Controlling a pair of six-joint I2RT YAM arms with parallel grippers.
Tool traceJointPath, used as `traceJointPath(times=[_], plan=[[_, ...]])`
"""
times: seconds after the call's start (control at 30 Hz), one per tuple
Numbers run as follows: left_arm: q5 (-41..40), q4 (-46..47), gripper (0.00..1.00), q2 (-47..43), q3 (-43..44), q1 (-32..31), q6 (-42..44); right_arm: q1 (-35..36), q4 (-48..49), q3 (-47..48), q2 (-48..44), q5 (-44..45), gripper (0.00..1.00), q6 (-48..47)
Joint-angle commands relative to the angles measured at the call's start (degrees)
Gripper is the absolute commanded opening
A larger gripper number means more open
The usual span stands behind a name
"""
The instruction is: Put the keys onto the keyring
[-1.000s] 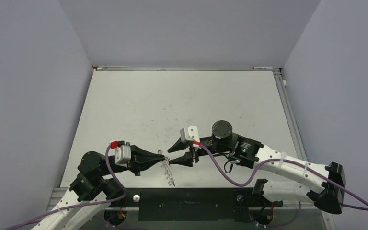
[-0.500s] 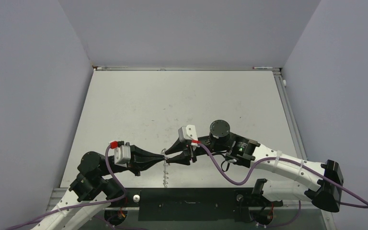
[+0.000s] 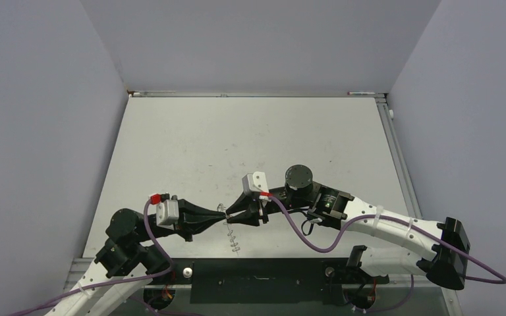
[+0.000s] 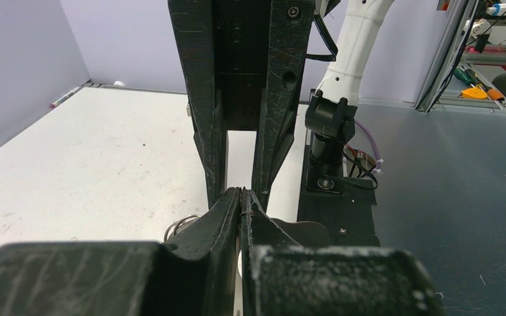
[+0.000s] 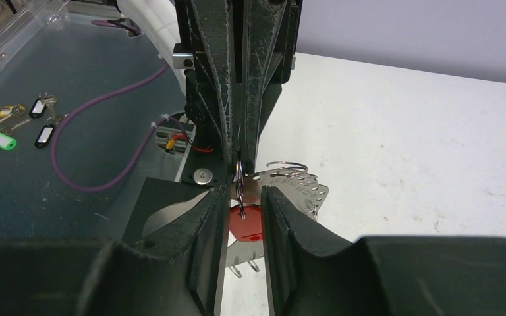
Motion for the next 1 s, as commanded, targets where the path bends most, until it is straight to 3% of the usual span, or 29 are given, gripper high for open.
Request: traceJointPath(times=[0.0, 0.4, 0.5, 0.7, 0.77, 0.9, 0.97], plan=[[-1.19, 4.49, 0.0, -0.93, 0.39, 0.35, -0.63, -0.37, 3.0, -0.23, -0.1, -1.51, 0.25, -0.21], [-1.4, 4.58, 0.0, -0.9, 0.35, 0.46, -0.72, -0.4, 4.71, -0.39, 0.34, -1.62, 0.15, 0.61], [-1.49, 4.58, 0.0, -1.03, 0.35, 0.42, -0.72, -0.38, 4.79, -0.3, 0.62, -1.48, 0.06, 0.63], [-1.51, 4.37, 0.0, -0.79, 0.35, 0.47, -0.57, -0.39, 2.31, 0.45, 0.89, -1.18, 0.05, -1.14], [-1.45, 3.96, 0.1, -0.68, 0.5, 0.48, -0.42, -0.41, -0.78, 1.37, 0.84, -0.46, 0.05, -2.62], [-1.63, 2.91, 0.43, -1.2, 1.14, 0.43, 0.27, -0.32, -10.21, 4.91, 0.56, 3.46, 0.05, -6.09], [-2.26, 1.19, 0.52, -1.58, 2.36, 0.42, 0.99, -0.22, -14.95, 6.95, 0.97, 5.42, 0.05, -7.93]])
